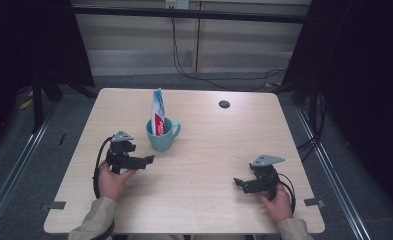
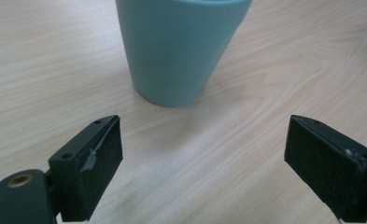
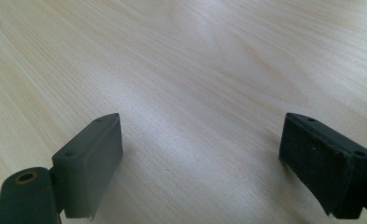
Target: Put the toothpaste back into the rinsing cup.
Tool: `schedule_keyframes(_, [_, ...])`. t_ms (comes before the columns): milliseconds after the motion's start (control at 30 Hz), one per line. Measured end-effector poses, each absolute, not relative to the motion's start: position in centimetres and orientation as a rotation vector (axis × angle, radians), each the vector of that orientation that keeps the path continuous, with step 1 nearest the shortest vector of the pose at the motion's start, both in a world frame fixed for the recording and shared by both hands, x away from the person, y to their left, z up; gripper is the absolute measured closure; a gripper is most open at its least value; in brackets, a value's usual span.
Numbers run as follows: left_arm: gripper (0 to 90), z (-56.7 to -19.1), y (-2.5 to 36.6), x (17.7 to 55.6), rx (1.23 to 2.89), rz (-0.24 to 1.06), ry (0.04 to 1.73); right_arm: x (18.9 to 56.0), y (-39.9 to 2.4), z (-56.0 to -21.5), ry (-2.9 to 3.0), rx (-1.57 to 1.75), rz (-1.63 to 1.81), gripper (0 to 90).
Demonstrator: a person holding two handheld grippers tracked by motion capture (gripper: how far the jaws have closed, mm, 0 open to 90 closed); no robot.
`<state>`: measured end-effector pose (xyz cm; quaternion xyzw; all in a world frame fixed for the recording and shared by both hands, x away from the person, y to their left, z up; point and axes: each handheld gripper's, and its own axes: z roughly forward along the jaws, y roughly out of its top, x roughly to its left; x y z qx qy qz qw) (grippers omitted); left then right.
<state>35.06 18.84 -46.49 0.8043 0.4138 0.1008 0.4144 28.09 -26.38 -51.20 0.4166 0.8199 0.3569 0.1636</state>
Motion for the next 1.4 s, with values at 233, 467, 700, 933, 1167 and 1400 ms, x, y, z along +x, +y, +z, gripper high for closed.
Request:
schedule_keyframes(233, [8.6, -47.6, 19.1, 34.6, 2.054, 0.244, 1.029, 28.1, -26.4, -51.2, 2.337, 1.188, 1.018, 12.7])
schedule_keyframes(467, [8.4, -48.5, 19.5, 34.2, 2.072, 0.257, 1.050, 28.1, -26.4, -51.2, 2.338, 1.188, 1.018, 12.7])
schedule_keyframes(700, [7.2, -48.9, 19.6, 33.9, 2.096, 0.266, 1.045, 28.1, -26.4, -51.2, 2.338, 1.188, 1.018, 12.7])
schedule_keyframes(933, [6.4, -49.3, 19.7, 33.7, 2.106, 0.276, 1.036, 28.1, -26.4, -51.2, 2.338, 1.188, 1.018, 12.7])
schedule_keyframes(1167, [4.9, -49.5, 19.8, 33.5, 2.130, 0.278, 1.021, 28.1, -26.4, -51.2, 2.337, 1.188, 1.018, 12.7])
schedule_keyframes(1400, [4.0, -49.8, 20.1, 33.3, 2.145, 0.279, 1.024, 28.1, -26.4, -51.2, 2.338, 1.188, 1.018, 12.7])
